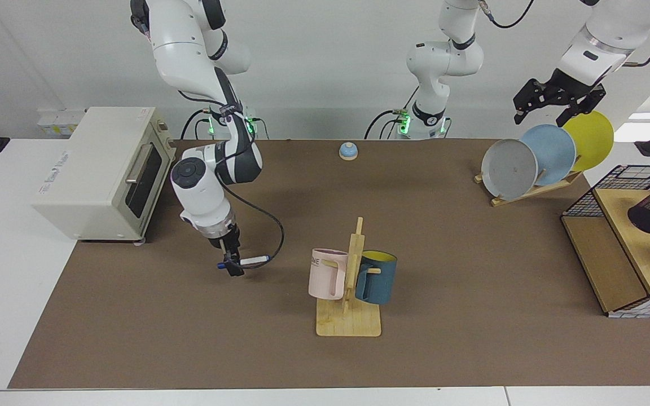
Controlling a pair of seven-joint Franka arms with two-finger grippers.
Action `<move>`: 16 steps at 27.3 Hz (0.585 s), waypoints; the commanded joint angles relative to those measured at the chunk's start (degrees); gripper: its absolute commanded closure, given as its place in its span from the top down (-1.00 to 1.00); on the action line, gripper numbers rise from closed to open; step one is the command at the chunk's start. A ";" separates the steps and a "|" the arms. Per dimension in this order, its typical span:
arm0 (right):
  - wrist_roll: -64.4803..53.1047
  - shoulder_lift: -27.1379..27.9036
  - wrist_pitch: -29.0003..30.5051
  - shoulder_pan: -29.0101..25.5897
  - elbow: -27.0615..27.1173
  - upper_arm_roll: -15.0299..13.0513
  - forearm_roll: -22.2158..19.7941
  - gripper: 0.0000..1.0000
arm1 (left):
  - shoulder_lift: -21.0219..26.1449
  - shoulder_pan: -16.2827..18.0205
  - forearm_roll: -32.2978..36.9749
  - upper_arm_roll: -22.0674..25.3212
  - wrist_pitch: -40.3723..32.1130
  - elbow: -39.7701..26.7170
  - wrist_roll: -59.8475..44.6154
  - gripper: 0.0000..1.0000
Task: Put markers into pen holder
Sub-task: 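Lower the right gripper over the marker and close on it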
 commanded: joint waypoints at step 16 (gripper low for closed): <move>-2.69 1.80 3.28 -0.71 0.27 0.41 0.26 0.77 | -1.39 0.54 -0.17 -0.35 -1.13 -1.31 -0.48 1.00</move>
